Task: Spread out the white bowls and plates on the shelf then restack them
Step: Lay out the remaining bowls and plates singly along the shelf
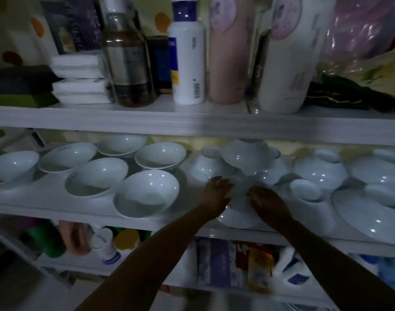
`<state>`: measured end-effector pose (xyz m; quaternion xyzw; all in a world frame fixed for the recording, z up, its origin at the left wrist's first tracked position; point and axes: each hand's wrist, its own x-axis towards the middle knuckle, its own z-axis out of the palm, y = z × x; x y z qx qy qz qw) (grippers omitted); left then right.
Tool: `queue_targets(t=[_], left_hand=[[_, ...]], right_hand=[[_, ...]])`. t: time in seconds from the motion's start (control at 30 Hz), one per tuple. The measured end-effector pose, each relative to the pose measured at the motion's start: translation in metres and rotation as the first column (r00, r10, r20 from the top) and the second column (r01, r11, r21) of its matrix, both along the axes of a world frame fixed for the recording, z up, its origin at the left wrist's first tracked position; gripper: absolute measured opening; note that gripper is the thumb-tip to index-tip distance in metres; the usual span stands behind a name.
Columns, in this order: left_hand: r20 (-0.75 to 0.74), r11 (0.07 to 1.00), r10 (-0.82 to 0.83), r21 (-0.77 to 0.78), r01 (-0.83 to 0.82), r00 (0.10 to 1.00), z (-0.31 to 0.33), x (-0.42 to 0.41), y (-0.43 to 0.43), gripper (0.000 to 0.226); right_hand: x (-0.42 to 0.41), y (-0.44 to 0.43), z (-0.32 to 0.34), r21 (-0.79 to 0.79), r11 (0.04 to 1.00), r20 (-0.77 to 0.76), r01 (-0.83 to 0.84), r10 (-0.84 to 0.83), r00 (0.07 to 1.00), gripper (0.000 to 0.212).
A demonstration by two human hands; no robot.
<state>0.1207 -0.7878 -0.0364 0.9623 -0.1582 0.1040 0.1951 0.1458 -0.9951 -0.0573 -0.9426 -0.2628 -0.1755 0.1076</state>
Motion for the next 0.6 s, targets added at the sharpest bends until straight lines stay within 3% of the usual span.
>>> queue_targets(t=[0.07, 0.13, 0.23, 0.33, 0.43, 0.53, 0.6], left_hand=[[-0.085, 1.000, -0.013, -0.016, 0.012, 0.996, 0.001, 0.002, -0.022, 0.036], [-0.102, 1.000, 0.030, -0.004, -0.030, 0.994, 0.000, 0.002, -0.032, 0.036], [-0.158, 0.989, 0.086, -0.104, -0.103, 0.984, -0.004, 0.006, -0.039, 0.044], [-0.308, 0.962, 0.108, -0.205, -0.177, 0.945, 0.006, 0.008, -0.042, 0.032], [-0.416, 0.909, 0.103, -0.330, -0.255, 0.904, 0.015, 0.012, -0.038, 0.018], [-0.446, 0.779, 0.075, -0.533, -0.332, 0.892, 0.036, 0.012, -0.028, 0.002], [-0.479, 0.701, 0.054, -0.607, -0.375, 0.876, 0.055, 0.016, -0.021, 0.021]], right_hand=[[0.005, -0.013, -0.007, -0.039, 0.996, 0.035, -0.079, 0.080, 0.996, 0.043], [0.011, -0.018, -0.015, 0.012, 0.993, -0.008, -0.118, 0.118, 0.993, 0.049], [0.016, -0.018, -0.023, 0.146, 0.981, -0.131, -0.127, 0.146, 0.981, 0.074], [0.021, -0.018, -0.020, 0.329, 0.941, -0.246, -0.078, 0.166, 0.955, 0.069], [0.025, -0.014, 0.004, 0.572, 0.812, -0.485, 0.112, 0.225, 0.845, 0.057], [0.032, -0.013, 0.028, 0.624, 0.700, -0.677, 0.347, 0.261, 0.689, 0.044], [0.039, -0.014, 0.039, 0.725, 0.507, -0.673, 0.467, 0.373, 0.639, 0.047]])
